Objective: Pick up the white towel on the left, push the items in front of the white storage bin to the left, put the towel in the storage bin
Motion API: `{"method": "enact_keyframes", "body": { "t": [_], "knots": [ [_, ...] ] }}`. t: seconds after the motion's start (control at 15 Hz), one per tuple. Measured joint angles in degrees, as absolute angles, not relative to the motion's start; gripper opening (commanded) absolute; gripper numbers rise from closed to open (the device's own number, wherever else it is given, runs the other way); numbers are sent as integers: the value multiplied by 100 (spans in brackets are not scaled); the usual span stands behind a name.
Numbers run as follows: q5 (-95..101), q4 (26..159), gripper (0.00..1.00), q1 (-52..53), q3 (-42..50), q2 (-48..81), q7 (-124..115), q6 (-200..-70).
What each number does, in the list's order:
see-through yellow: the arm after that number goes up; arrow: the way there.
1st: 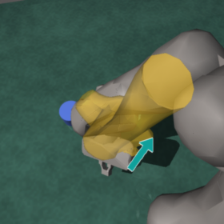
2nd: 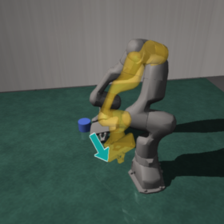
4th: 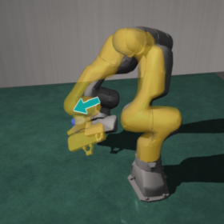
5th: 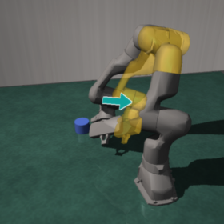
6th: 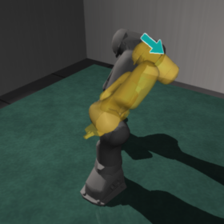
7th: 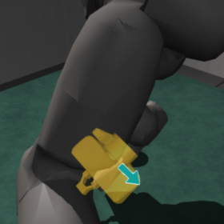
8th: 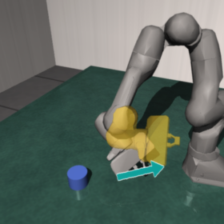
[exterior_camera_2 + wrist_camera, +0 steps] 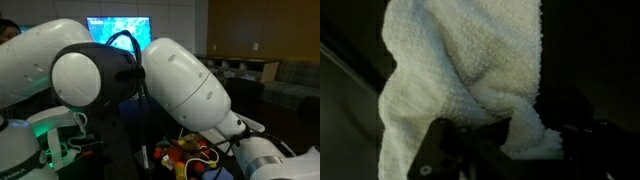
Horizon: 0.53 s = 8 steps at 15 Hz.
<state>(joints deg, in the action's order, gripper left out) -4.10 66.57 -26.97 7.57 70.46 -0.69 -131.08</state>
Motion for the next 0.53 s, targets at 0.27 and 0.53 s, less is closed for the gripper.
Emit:
{"method": "enact_keyframes", "body": {
  "t": [0.27, 0.53],
  "knots": [
    [-378, 7111, 4, -2571, 658, 6848, 236, -13313],
    [-331, 8107, 4, -2366, 717, 6217, 264, -13887]
  ]
}}
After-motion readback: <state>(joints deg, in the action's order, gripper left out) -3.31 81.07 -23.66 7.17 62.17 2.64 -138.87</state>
